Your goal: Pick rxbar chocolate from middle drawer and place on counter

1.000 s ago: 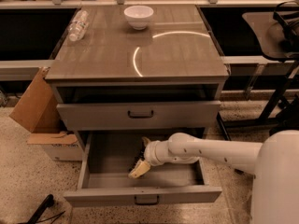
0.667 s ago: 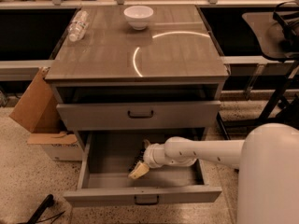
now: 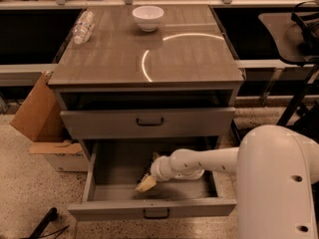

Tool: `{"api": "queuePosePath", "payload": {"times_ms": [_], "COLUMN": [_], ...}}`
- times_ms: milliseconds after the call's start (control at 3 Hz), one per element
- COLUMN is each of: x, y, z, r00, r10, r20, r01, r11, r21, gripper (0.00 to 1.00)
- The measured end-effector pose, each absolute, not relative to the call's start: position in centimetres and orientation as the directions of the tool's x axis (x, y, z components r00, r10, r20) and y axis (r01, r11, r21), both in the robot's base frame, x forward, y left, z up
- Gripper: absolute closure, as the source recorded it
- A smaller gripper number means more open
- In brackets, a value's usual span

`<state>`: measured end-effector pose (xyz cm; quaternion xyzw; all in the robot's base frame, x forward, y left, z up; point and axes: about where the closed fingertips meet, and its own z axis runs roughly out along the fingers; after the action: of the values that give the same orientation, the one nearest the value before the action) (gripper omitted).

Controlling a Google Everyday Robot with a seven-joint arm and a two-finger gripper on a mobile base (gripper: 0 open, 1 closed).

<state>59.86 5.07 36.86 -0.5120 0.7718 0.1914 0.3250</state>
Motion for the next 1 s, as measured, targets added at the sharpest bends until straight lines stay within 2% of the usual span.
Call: {"api": "queuePosePath", "payload": {"times_ms": [1000], "x": [59.6], "y": [4.9], "z": [34.7], "r00": [-0.292], "r10": [-0.668], "r20": [-0.685], "r01": [-0.904], "r11": [0.426], "r21": [-0.029], "gripper": [0.0]}}
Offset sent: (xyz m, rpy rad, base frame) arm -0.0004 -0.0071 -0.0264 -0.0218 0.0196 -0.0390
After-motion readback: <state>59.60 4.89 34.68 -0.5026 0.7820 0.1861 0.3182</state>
